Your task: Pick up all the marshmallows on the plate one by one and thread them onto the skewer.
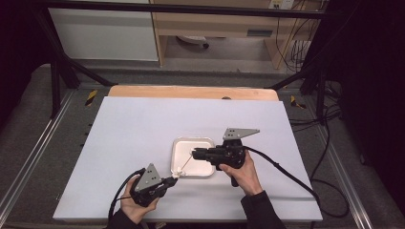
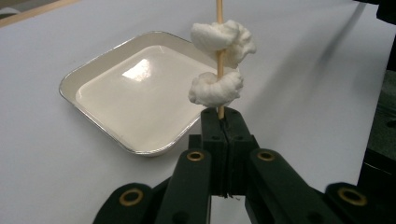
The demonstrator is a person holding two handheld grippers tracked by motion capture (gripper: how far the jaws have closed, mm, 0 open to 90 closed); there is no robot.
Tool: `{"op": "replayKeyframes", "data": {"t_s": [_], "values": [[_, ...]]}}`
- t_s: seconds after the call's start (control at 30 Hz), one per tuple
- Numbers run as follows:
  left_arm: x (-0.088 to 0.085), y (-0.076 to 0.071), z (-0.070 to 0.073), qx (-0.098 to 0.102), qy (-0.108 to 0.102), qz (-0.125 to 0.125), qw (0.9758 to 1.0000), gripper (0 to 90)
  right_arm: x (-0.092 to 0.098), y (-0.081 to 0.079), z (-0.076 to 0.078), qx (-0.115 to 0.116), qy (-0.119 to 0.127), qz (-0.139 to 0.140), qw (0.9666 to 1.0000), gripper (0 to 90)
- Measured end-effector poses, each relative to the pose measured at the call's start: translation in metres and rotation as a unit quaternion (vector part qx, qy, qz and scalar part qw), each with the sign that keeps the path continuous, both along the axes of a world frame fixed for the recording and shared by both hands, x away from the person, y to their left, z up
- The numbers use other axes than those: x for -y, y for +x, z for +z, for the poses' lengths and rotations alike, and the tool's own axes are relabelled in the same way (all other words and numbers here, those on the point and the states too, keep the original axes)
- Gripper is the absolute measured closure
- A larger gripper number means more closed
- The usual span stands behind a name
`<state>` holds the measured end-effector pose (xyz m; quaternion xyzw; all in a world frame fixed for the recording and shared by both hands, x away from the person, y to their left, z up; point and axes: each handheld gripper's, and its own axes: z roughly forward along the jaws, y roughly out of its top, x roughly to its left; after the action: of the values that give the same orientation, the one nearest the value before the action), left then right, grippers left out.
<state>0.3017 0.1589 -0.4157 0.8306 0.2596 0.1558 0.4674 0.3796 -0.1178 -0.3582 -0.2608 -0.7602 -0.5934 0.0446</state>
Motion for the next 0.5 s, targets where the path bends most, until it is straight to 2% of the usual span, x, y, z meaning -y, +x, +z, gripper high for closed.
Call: {"op": "replayKeyframes", "data": {"t_s": [0.5], "values": [[0.0001,0.0,-0.0002,0.0,0.002,0.002,1.0,89.0,-0.0032,-0.0028,-0.0037,-0.003,0.0,0.007,1.0,82.6]]}}
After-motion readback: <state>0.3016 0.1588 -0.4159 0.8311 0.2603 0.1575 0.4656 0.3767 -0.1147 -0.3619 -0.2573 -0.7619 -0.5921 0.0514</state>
